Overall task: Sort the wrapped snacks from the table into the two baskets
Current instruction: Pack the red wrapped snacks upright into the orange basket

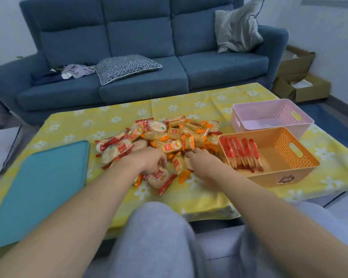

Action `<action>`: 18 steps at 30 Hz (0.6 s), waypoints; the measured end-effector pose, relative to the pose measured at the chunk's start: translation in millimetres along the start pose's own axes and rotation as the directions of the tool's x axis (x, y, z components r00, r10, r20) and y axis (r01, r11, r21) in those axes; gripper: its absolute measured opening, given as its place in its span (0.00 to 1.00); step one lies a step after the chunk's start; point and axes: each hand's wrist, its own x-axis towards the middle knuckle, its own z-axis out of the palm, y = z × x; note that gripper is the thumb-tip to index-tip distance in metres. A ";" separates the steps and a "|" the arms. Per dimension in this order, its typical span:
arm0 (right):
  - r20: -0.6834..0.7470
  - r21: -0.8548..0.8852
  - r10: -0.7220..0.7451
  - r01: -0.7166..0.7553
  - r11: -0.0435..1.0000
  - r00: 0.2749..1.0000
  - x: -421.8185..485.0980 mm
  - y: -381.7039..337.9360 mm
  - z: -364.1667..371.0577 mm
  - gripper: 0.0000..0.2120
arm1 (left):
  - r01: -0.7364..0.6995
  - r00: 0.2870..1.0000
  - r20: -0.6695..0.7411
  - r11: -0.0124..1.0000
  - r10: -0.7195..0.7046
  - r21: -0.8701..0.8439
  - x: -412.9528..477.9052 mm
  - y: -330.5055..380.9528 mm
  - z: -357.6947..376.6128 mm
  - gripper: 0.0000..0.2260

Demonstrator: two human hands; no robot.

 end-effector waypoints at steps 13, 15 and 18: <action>0.091 -0.390 -0.001 0.036 0.920 0.996 38.0 -12.0 -29.6 0.49 | -0.209 0.977 0.034 0.915 0.210 0.346 53.6 -11.5 32.0 0.26; 0.091 -0.427 -0.002 0.041 0.903 0.996 38.2 -14.3 -39.1 0.39 | -0.226 0.973 0.021 0.923 0.231 0.310 57.3 -14.7 24.7 0.25; 0.104 -0.244 -0.011 0.036 0.969 0.995 34.1 -12.8 -49.2 0.14 | -0.241 0.965 -0.087 0.967 0.247 0.078 57.2 -22.2 10.7 0.19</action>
